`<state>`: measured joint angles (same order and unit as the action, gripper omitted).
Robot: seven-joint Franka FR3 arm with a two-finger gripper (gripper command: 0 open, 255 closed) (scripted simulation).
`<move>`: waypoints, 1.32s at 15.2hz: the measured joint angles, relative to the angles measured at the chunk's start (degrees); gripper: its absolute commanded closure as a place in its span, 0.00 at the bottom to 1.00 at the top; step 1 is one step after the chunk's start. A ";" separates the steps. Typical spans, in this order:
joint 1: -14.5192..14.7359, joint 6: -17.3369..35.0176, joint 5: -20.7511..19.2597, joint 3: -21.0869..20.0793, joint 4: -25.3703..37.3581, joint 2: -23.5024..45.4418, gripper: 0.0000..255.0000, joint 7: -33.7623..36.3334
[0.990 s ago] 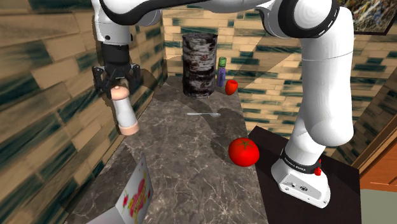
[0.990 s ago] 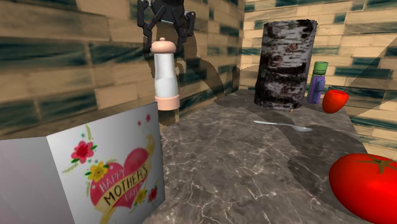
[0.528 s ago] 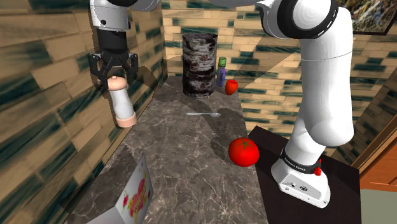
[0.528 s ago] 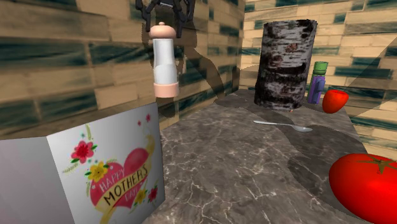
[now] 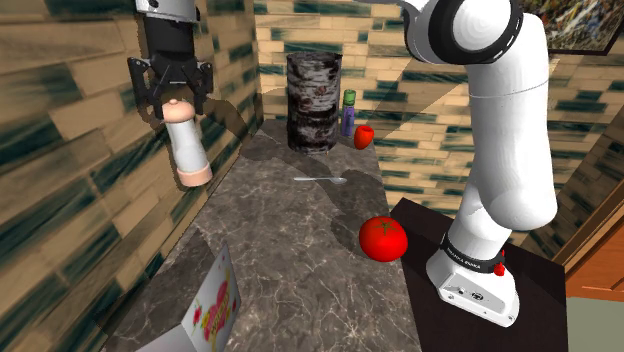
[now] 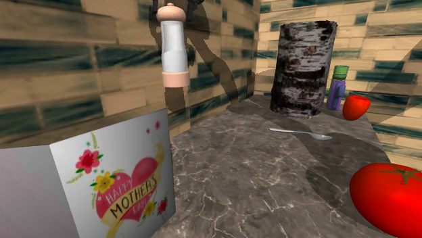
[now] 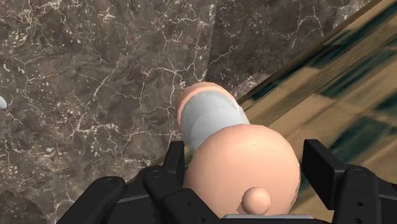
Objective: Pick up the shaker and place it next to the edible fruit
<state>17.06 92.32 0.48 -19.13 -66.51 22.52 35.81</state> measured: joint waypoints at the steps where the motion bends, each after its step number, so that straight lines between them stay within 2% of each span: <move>1: 0.06 -0.80 -0.06 0.01 0.99 0.19 1.00 0.03; 10: 2.45 -11.02 -1.80 0.06 16.66 5.62 1.00 1.30; 12: 3.85 -14.81 -2.73 0.22 23.73 8.84 1.00 1.67; 13: 2.95 -14.60 -2.30 0.17 22.08 7.54 1.00 1.17; 16: -2.18 -10.13 0.58 0.05 8.56 -1.33 1.00 -1.85; 20: -7.34 -6.96 3.80 1.22 -3.34 -9.78 1.00 -6.94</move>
<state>9.73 85.36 4.29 -17.92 -69.85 12.73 28.88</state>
